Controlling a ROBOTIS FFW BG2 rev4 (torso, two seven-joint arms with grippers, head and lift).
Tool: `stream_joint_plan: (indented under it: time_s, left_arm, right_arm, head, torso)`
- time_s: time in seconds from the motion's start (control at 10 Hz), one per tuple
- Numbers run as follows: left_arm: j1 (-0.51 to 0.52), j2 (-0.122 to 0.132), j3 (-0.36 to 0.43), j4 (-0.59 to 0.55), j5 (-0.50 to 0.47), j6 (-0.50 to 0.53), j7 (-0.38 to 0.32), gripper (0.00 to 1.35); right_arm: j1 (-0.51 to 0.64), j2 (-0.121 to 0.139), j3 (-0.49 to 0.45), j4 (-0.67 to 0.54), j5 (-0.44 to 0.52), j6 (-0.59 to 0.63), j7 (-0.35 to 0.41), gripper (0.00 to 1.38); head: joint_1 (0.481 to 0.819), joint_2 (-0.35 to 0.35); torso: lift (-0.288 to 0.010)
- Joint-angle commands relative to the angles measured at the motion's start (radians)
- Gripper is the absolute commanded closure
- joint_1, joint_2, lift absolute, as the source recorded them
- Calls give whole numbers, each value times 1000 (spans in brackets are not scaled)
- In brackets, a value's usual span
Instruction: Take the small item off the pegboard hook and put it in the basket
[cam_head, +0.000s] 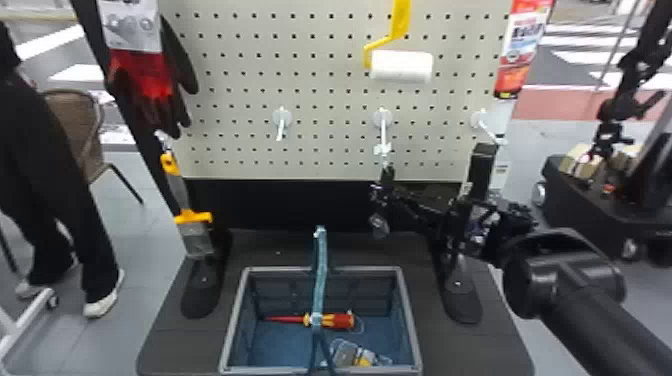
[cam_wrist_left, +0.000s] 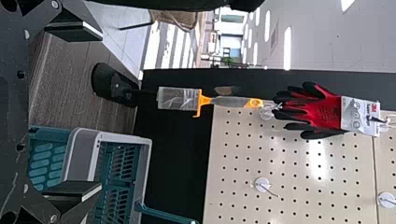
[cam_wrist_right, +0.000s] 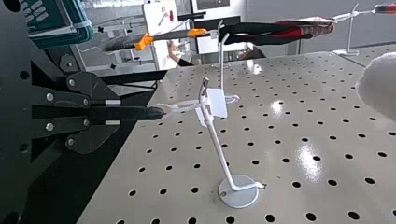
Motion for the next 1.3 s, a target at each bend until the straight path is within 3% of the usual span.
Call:
stream_joint_plan:
  time_s: [0.0,1.2]
  left_arm:
    - [0,-3,0,0,0,0,-1,174]
    - [6,-2,0,-2,6,0,-1,174]
  right_arm:
    - [2,0,0,-1,-1,0,0,1202]
    - [36,-15,-4,-107,-20,10,-3,1202]
  head:
    - [549,0]
    - [549,0]
  torso:
    - [-100]
    - [-100]
